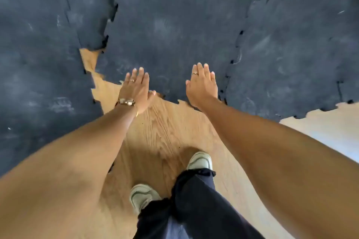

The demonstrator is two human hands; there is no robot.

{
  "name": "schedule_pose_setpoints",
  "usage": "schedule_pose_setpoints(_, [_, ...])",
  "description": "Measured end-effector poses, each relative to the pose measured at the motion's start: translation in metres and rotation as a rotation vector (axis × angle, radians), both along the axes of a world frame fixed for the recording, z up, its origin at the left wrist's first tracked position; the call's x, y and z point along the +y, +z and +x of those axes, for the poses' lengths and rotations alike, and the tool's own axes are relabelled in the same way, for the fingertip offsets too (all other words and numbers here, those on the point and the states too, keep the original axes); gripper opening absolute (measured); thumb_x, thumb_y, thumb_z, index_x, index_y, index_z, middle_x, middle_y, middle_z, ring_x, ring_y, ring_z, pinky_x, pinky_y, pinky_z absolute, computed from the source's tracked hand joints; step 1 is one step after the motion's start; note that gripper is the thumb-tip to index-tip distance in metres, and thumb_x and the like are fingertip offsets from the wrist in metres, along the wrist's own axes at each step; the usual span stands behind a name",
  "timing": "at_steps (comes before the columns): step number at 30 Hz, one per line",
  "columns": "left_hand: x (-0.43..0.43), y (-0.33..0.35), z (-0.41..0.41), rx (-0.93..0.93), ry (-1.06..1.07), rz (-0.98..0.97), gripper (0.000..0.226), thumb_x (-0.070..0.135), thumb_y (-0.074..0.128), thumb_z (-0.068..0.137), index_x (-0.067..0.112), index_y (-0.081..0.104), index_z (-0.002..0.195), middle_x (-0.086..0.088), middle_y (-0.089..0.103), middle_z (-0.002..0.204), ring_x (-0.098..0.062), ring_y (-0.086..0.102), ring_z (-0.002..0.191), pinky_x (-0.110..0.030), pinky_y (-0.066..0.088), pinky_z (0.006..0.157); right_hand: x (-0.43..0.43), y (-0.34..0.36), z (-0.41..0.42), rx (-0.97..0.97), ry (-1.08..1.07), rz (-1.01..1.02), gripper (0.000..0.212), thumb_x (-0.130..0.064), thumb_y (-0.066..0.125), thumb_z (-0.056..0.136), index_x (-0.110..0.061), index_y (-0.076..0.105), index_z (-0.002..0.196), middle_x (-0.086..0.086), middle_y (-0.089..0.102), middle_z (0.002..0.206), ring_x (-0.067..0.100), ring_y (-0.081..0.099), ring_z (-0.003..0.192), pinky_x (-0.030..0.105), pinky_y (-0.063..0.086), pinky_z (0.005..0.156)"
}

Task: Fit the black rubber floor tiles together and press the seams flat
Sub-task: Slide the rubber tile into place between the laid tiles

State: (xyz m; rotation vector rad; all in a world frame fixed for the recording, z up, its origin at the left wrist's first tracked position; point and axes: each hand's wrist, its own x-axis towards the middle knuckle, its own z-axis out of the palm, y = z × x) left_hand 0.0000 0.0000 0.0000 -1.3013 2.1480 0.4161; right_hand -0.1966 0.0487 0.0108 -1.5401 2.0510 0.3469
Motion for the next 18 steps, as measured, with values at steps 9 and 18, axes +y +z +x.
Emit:
schedule_pose_setpoints(9, [-0.009,-0.156,-0.051,0.271,0.176,-0.369,0.069,0.041,0.024,0.101,0.001,0.001,0.153,-0.019,-0.001,0.161,-0.034,-0.002,0.149,-0.046,0.001,0.122,-0.007,-0.166,-0.007,0.197,0.166,-0.324,0.071,-0.051,0.014,0.102,-0.005,0.0,0.154,0.012,-0.001,0.163,0.026,-0.003,0.15,0.05,0.001,0.121])
schedule_pose_setpoints(18, [-0.001,-0.196,-0.046,0.36,0.131,-0.529,0.069,0.042,0.02,0.099,0.002,0.005,0.153,-0.021,0.003,0.161,-0.035,0.001,0.149,-0.053,0.006,0.12,0.002,-0.198,-0.014,0.114,0.159,-0.458,0.072,-0.051,0.021,0.1,-0.005,0.008,0.154,0.012,0.005,0.163,0.026,-0.002,0.15,0.051,0.003,0.121])
